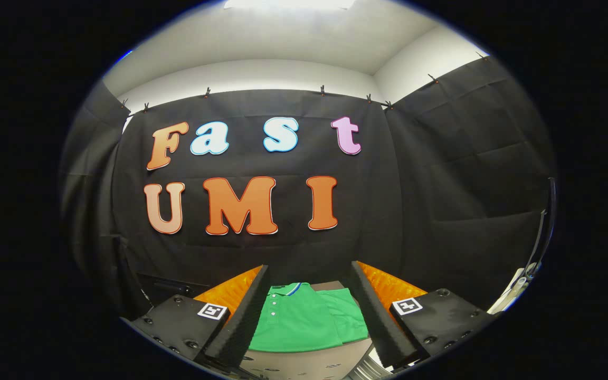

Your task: Put the clothes into the washing machine and then close the washing machine lid.

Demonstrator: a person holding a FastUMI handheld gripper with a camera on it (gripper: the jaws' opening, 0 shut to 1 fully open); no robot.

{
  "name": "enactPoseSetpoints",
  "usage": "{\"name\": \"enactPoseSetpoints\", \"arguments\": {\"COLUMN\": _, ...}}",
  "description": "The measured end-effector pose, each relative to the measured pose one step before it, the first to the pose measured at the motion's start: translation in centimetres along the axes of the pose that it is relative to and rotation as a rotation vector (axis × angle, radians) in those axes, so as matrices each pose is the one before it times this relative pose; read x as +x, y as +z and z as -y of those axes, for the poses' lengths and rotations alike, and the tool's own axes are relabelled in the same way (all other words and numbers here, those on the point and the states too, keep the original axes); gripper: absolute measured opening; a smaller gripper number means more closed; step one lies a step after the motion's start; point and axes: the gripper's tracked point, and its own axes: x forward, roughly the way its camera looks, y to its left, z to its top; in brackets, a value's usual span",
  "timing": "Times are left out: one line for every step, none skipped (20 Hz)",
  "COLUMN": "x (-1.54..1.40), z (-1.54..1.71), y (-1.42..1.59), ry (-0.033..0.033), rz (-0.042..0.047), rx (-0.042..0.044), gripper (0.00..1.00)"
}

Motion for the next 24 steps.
{"name": "enactPoseSetpoints", "arguments": {"x": -0.055, "z": -0.056, "y": -0.067, "ry": 0.00048, "rz": -0.00049, "rx": 0.00128, "gripper": 0.98}}
{"name": "enactPoseSetpoints", "arguments": {"x": -0.141, "z": -0.003, "y": 0.022, "ry": -0.00006, "rz": -0.00149, "rx": 0.00147, "gripper": 0.98}}
{"name": "enactPoseSetpoints", "arguments": {"x": -0.03, "z": 0.03, "y": -0.044, "ry": 0.00001, "rz": 0.00005, "rx": 0.00142, "gripper": 0.98}}
{"name": "enactPoseSetpoints", "arguments": {"x": 0.048, "z": -0.024, "y": -0.005, "ry": 0.00095, "rz": -0.00089, "rx": 0.00023, "gripper": 0.98}}
{"name": "enactPoseSetpoints", "arguments": {"x": -0.009, "z": 0.018, "y": -0.015, "ry": -0.00143, "rz": -0.00173, "rx": -0.00013, "gripper": 0.98}}
{"name": "enactPoseSetpoints", "arguments": {"x": -0.023, "z": 0.058, "y": -0.034, "ry": -0.00018, "rz": -0.00204, "rx": 0.00056, "gripper": 0.98}}
{"name": "enactPoseSetpoints", "arguments": {"x": 0.067, "z": -0.084, "y": -0.059, "ry": -0.00005, "rz": -0.00165, "rx": 0.00238, "gripper": 0.98}}
{"name": "enactPoseSetpoints", "arguments": {"x": 0.003, "z": -0.119, "y": -0.012, "ry": 0.00115, "rz": -0.00105, "rx": 0.00402, "gripper": 0.98}}
{"name": "enactPoseSetpoints", "arguments": {"x": 0.185, "z": -0.107, "y": -0.012, "ry": 0.00342, "rz": 0.00008, "rx": 0.00546, "gripper": 0.98}}
{"name": "enactPoseSetpoints", "arguments": {"x": 0.393, "z": -0.225, "y": 0.077, "ry": 0.00445, "rz": -0.00382, "rx": 0.00515, "gripper": 0.98}}
{"name": "enactPoseSetpoints", "arguments": {"x": 0.605, "z": -0.309, "y": 0.066, "ry": 0.00959, "rz": -0.0043, "rx": 0.00356, "gripper": 0.98}}
{"name": "enactPoseSetpoints", "arguments": {"x": 0.711, "z": -0.523, "y": 0.137, "ry": 0.01288, "rz": -0.00951, "rx": 0.00115, "gripper": 0.98}}
{"name": "enactPoseSetpoints", "arguments": {"x": 0.968, "z": -0.582, "y": 0.162, "ry": 0.01683, "rz": -0.01266, "rx": -0.00436, "gripper": 0.98}}
{"name": "enactPoseSetpoints", "arguments": {"x": 1.197, "z": -0.407, "y": 0.225, "ry": 0.01285, "rz": -0.01797, "rx": -0.00967, "gripper": 0.98}}
{"name": "enactPoseSetpoints", "arguments": {"x": 1.436, "z": -0.592, "y": 0.144, "ry": 0.01397, "rz": -0.02285, "rx": -0.01629, "gripper": 0.98}}
{"name": "enactPoseSetpoints", "arguments": {"x": 1.467, "z": -0.648, "y": -0.198, "ry": 0.01469, "rz": -0.03041, "rx": -0.01902, "gripper": 0.98}}
{"name": "enactPoseSetpoints", "arguments": {"x": 1.651, "z": -0.577, "y": -0.553, "ry": 0.01095, "rz": -0.03762, "rx": -0.01766, "gripper": 0.98}}
{"name": "enactPoseSetpoints", "arguments": {"x": 1.576, "z": -0.649, "y": -0.54, "ry": 0.0154, "rz": -0.04011, "rx": -0.01795, "gripper": 0.97}}
{"name": "enactPoseSetpoints", "arguments": {"x": 1.594, "z": -0.733, "y": -0.701, "ry": 0.01853, "rz": -0.04771, "rx": -0.01484, "gripper": 0.97}}
{"name": "enactPoseSetpoints", "arguments": {"x": 1.456, "z": -0.367, "y": -0.879, "ry": 0.01382, "rz": -0.0542, "rx": -0.00455, "gripper": 0.97}}
{"name": "enactPoseSetpoints", "arguments": {"x": 1.54, "z": -0.488, "y": -1.079, "ry": 0.02047, "rz": -0.05747, "rx": 0.00086, "gripper": 0.97}}
{"name": "enactPoseSetpoints", "arguments": {"x": 1.392, "z": -0.912, "y": -0.784, "ry": 0.02795, "rz": -0.04475, "rx": 0.00688, "gripper": 0.97}}
{"name": "enactPoseSetpoints", "arguments": {"x": 1.456, "z": -0.595, "y": -0.664, "ry": 0.01875, "rz": -0.04571, "rx": 0.0088, "gripper": 0.97}}
{"name": "enactPoseSetpoints", "arguments": {"x": 1.513, "z": -0.225, "y": -0.866, "ry": 0.01586, "rz": -0.04789, "rx": 0.00156, "gripper": 0.97}}
